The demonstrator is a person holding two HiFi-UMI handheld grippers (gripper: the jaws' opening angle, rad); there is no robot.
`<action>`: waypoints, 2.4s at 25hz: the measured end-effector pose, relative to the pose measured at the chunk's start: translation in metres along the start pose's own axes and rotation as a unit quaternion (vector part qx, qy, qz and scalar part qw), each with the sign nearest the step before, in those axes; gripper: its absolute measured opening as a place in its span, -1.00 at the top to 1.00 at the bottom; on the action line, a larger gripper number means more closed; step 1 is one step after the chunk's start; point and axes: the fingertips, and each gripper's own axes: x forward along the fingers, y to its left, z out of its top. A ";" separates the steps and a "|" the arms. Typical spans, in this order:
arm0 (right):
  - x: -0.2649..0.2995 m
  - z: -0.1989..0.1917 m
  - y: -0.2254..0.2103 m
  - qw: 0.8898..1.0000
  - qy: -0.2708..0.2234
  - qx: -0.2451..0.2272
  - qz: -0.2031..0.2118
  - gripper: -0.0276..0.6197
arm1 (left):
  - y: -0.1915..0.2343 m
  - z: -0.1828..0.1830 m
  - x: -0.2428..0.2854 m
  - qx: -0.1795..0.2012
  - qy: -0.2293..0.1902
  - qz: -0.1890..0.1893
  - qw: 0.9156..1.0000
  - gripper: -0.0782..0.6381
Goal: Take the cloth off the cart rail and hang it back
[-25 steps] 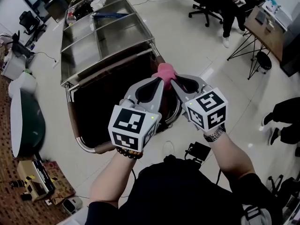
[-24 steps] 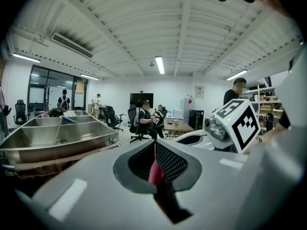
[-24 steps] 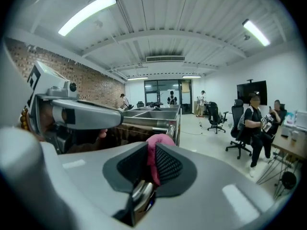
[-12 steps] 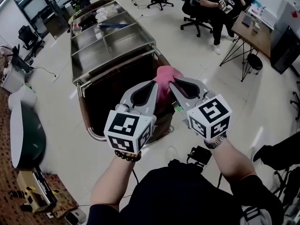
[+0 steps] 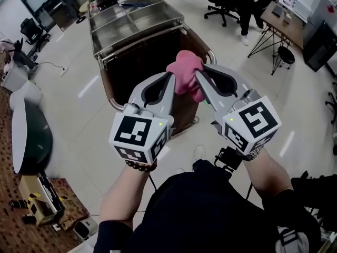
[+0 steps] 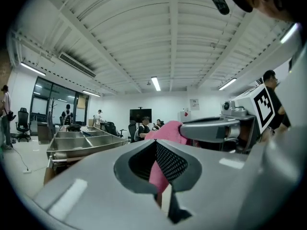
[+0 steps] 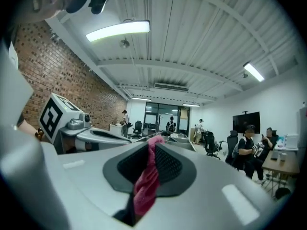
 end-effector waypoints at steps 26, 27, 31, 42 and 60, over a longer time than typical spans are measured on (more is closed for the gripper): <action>-0.103 -0.046 0.014 0.986 -0.071 0.009 0.149 0.79 | -0.083 -0.055 -0.033 0.040 -0.015 0.162 0.986 0.78; -0.110 -0.050 0.021 0.986 -0.074 0.008 0.147 0.79 | -0.090 -0.059 -0.041 0.044 -0.015 0.159 0.986 0.78; -0.137 -0.057 0.050 0.988 -0.083 0.005 0.130 0.79 | -0.116 -0.071 -0.075 0.062 -0.022 0.134 0.989 0.78; -0.151 -0.053 0.094 0.992 -0.070 0.002 0.101 0.79 | -0.125 -0.068 -0.124 0.065 -0.029 0.102 0.992 0.78; -0.144 -0.052 0.177 0.992 -0.073 -0.013 0.098 0.79 | -0.101 -0.077 -0.207 0.042 -0.042 0.113 0.992 0.77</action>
